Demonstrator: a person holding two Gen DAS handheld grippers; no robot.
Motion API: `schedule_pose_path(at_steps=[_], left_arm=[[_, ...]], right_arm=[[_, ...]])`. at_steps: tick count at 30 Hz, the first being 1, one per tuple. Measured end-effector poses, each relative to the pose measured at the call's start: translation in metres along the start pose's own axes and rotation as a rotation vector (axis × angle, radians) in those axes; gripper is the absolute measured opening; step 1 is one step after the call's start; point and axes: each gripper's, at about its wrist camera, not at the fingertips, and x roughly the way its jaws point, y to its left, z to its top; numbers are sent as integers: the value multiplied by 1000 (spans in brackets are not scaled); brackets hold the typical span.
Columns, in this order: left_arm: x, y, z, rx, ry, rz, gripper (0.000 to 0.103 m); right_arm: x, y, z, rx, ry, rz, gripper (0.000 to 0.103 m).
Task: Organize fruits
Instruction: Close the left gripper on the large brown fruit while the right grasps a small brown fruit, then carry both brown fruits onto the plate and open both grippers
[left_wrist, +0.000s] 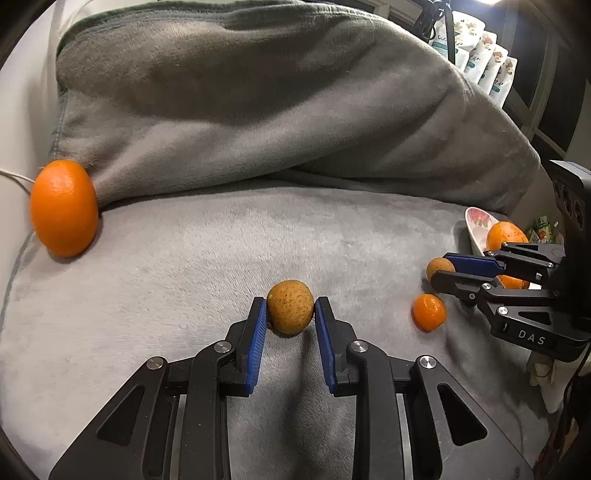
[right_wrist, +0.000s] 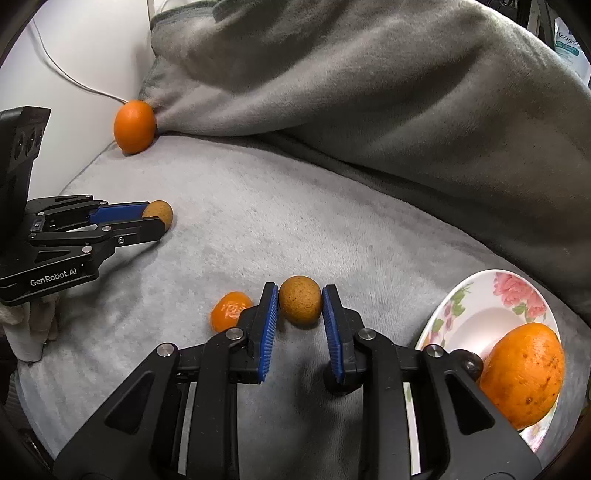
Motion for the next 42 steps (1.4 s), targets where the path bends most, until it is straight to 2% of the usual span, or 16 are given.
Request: schedule_pose_path(at_steps=[22,30,42], left_arm=[[-49,-22,0,38,-87,-19,25],[-59,-44,6,60,-112,-50,25],[-65,-86,12,110,-127,-111,25]], right_arm=[[-41,-5,-13,36,-98,0,26],[-67,-15,-26,81,-149,-4,26],[-106,-52,-59,181,-213,-27,26]])
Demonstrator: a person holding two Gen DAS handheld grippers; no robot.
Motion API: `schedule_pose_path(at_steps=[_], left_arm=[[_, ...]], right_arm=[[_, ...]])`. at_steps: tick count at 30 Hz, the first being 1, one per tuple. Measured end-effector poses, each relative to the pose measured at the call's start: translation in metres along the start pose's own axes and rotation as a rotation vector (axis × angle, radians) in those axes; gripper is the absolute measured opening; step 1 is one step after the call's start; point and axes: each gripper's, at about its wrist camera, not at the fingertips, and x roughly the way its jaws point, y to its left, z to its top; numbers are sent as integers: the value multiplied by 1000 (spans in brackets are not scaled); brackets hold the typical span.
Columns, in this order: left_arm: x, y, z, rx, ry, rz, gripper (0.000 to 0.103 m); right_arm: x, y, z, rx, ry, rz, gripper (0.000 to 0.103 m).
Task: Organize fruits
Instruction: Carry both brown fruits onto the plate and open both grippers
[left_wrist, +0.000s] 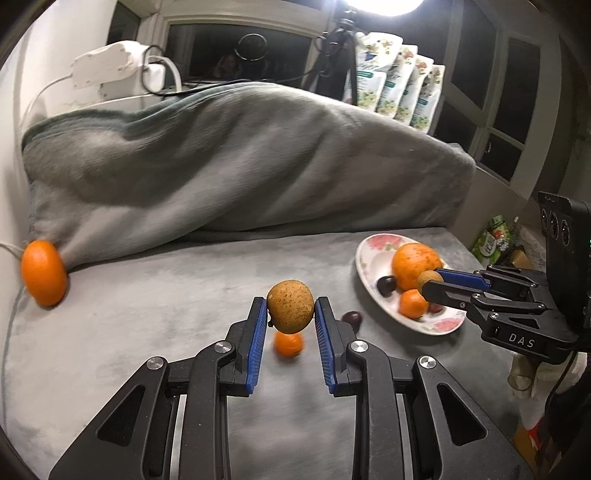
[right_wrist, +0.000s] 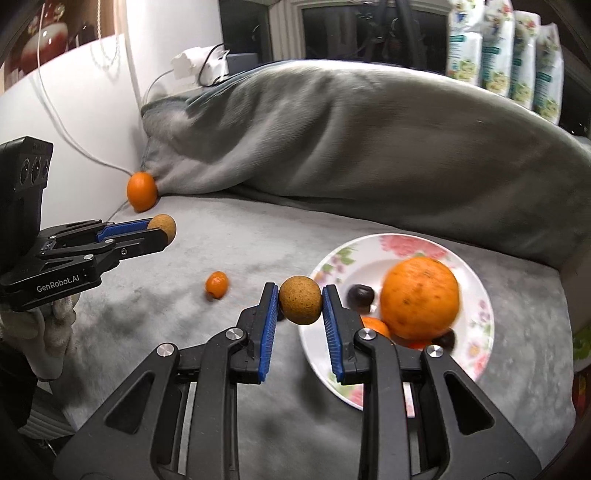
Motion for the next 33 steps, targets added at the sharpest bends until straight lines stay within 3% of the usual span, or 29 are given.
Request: schedule_pose_path(at_steps=[17,33], left_arm=[[40,-56,15,48,29,-82,25],[82,-72,26,51,79,-104,25]], right_arm=[[-35,-72,-27,149,-38,-70,26],[-26,-78,-39,182,-25,-22,26]])
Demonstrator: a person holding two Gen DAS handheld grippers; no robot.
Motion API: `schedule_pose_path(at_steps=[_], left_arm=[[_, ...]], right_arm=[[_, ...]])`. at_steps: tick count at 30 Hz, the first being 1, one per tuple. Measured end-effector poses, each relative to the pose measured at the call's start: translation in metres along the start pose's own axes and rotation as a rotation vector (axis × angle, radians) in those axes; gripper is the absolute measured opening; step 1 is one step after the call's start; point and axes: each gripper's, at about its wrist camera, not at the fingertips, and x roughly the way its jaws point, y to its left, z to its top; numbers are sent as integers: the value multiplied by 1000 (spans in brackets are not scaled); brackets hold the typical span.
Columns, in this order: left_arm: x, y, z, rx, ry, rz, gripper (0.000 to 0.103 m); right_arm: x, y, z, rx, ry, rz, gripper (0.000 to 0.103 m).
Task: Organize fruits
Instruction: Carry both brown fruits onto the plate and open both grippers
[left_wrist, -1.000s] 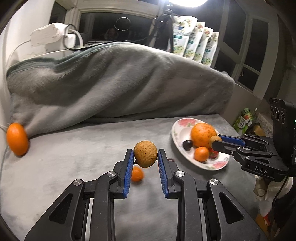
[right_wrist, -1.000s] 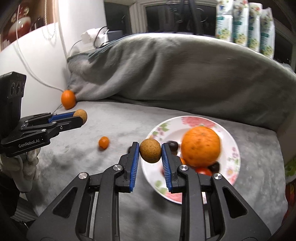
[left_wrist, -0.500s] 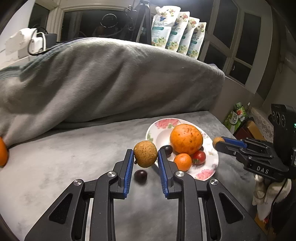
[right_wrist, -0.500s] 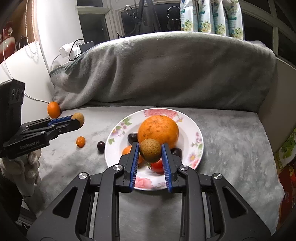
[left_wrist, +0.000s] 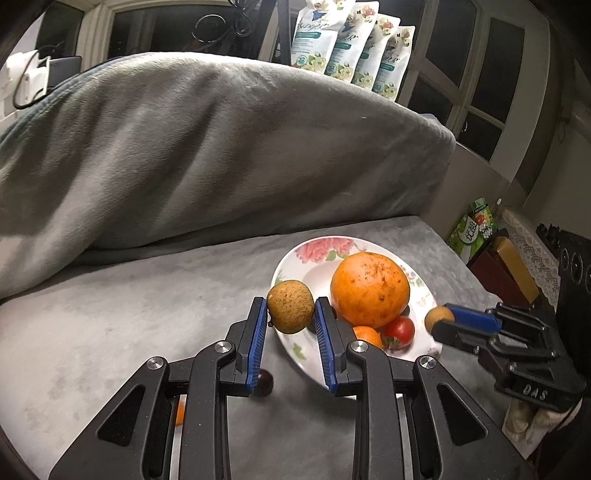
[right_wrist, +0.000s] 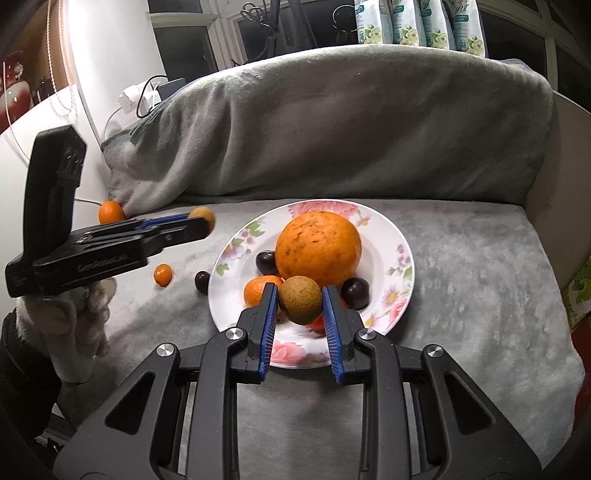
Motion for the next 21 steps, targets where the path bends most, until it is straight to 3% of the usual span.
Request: schedule_pose_path(at_steps=[21], left_arm=[[15,-11,6,19,20,-40,25]], right_arm=[[11,11,-1,-26,20,36,26]])
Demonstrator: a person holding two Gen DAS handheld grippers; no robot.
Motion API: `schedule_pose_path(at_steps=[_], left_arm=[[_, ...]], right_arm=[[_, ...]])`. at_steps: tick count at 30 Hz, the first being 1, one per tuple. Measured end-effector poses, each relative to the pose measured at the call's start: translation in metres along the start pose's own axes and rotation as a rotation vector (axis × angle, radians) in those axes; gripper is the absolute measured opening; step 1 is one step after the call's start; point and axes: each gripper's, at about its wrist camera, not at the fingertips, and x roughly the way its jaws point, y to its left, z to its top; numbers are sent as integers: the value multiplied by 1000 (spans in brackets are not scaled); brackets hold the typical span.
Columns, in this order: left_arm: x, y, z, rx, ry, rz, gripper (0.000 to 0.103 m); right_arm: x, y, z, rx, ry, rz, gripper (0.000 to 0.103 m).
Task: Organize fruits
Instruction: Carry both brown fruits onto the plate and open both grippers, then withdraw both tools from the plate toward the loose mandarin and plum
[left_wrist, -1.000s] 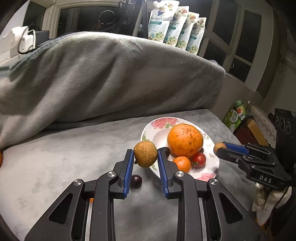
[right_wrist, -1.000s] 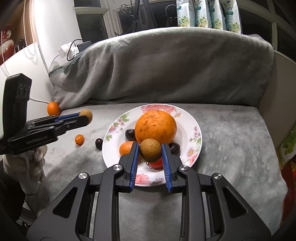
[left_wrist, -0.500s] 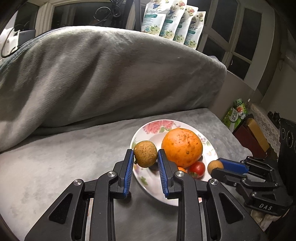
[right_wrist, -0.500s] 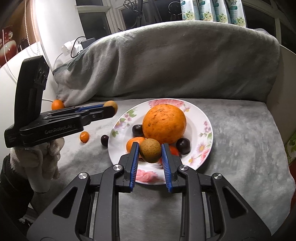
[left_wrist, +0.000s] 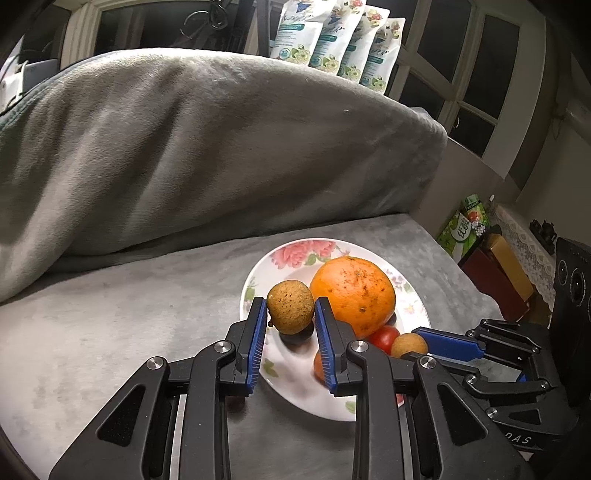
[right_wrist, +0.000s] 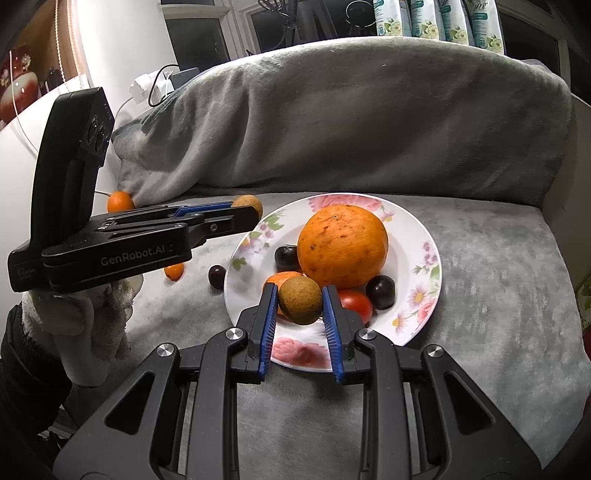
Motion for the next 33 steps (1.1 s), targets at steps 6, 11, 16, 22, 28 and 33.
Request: schedule_pose_path(at_steps=[6,11,16,22,28,33], left_arm=[[2,-2,1,6,2,-4,25],[2,-3,2,8,1,-6,25],[1,-4,2,15,-7,-3,30],[-5,-7,4,21,-25,-6,54],[-10,-8,6,13,-35,14,72],[-13,-8,6,5,-32,27,75]], right_arm=[[-1,0,0,-2,-7,2,26],[-3,1,1,-5,-19,-5,26],[-6,1,1,-2,-29,-13,50],[-11,4,1,-15,-49,-21,66],[-16,7,2,-21,-64,-36,85],[-17,10,2,-34,-65,-46,90]])
